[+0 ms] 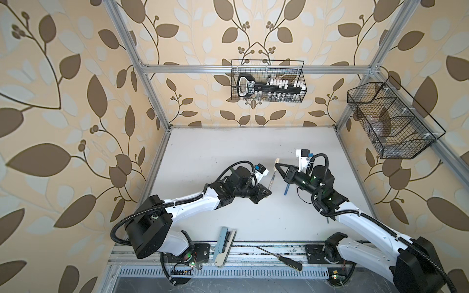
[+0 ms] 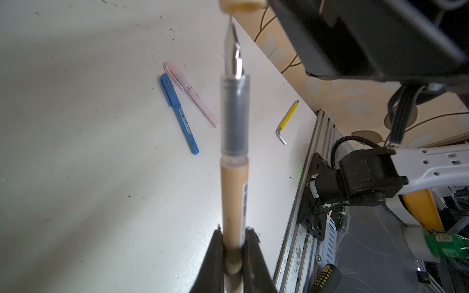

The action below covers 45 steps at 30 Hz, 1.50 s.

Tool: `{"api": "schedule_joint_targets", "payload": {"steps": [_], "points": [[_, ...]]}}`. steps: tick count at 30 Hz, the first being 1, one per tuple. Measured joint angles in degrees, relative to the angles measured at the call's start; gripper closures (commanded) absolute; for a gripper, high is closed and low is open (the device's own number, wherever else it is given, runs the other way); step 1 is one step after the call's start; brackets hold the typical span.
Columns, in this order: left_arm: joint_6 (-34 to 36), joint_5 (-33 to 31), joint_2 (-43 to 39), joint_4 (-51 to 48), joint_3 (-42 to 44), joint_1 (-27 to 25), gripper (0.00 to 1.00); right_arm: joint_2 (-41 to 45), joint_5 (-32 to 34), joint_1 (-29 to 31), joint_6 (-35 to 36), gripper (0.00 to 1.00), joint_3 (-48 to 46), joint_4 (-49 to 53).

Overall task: Insert the pens into the pen caps
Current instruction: 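Carry the beige cap above the nib held by the left gripper, then lower the beige cap onto the pen nib with the right gripper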

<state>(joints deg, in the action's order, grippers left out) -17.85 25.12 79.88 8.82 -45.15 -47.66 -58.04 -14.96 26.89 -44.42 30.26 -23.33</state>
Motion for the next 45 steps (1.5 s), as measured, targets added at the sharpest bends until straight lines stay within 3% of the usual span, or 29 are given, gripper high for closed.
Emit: {"api": "schedule_joint_targets", "payload": {"steps": [40, 43, 45], "points": [[-1.27, 0.35, -1.88, 3.02, -1.01, 0.07, 0.85, 5.9, 1.36, 3.15, 4.66, 0.82, -2.8, 0.59], [-1.2, 0.39, -1.88, 2.51, -2.23, 0.09, 0.86, 5.9, 1.42, 3.82, 5.57, 0.79, -2.8, 1.16], [-1.14, 0.42, -1.88, 1.84, -3.23, 0.11, 0.87, 5.9, 1.25, 4.17, 6.51, 0.69, -2.69, 2.05]]}}
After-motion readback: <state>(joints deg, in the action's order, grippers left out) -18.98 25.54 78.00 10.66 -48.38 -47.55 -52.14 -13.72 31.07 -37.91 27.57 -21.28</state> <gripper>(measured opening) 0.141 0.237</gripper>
